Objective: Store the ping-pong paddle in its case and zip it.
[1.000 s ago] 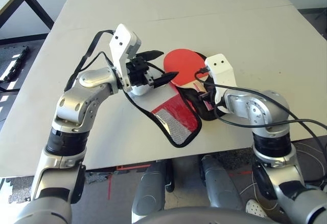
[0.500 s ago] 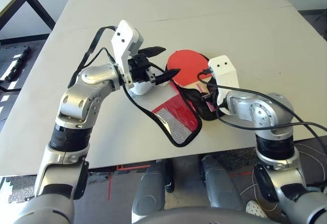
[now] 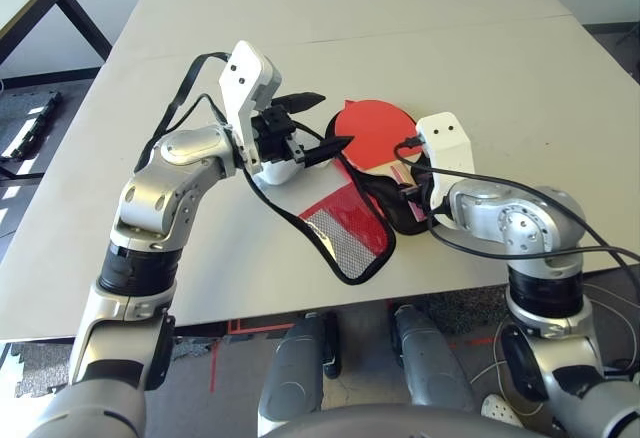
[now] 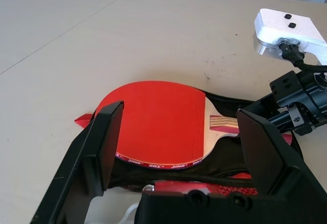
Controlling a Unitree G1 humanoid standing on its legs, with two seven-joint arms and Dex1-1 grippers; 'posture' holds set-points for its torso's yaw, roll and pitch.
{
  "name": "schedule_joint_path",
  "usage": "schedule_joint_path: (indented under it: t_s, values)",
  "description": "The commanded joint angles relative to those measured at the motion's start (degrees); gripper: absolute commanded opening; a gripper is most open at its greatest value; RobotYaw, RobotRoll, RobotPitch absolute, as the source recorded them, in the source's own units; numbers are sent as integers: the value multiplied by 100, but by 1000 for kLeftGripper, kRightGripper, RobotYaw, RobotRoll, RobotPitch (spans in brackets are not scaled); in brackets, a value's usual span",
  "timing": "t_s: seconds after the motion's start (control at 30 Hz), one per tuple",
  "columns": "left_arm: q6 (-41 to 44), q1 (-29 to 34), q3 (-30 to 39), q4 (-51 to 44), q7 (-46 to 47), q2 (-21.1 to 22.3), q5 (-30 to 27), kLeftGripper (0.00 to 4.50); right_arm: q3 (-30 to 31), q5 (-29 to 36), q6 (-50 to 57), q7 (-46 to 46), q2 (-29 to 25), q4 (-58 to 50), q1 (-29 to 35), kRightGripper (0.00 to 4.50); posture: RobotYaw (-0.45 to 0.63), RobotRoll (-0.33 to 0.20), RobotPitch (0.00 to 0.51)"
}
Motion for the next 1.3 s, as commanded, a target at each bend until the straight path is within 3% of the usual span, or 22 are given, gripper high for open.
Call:
schedule_joint_path:
  t_s: [0.03, 0.1, 0.4, 0.6, 0.73, 0.83, 1.0, 1.1, 1.3]
  values:
    - [-1, 69, -80, -11, -42, 4, 41, 4500, -141, 172, 199, -58, 70, 71, -18, 1110, -74, 0, 180]
    - [3, 64, -89, -6, -44, -5, 40, 4500, -184, 240, 199, 0, 52, 38, -84, 1861, -75, 0, 181]
    - [41, 67, -114, -46, -50, -13, 39, 4500, -131, 581, 199, 134, -134, 45, -140, 4480, -73, 0, 184]
    - [72, 88, -89, -80, -54, 20, 38, 4500, -188, 1157, 199, 574, -890, -95, -199, 4480, -69, 0, 188]
    - [92, 101, 22, -90, -64, 101, 5, 4500, 73, 1523, -29, 1751, -2168, -602, -308, 4480, -60, 0, 194]
    - [178, 29, 171, -109, -55, 176, -106, 4500, 171, 1485, -559, 2469, -2843, -613, -277, 4480, -57, 0, 195]
    - [687, -150, 696, -279, -504, 1004, -562, 4500, 273, 987, -2132, 3869, -3879, -148, 24, 4480, -49, 0, 197]
    - [544, -96, 944, 22, -816, 1632, -495, 4500, 315, 773, -2642, 4310, -4019, 197, 65, 4480, -41, 0, 199]
    - [141, 95, 1312, 923, -1163, 2625, -124, 4500, 226, 383, -3035, 4295, -3596, 775, -65, 4480, -31, 0, 204]
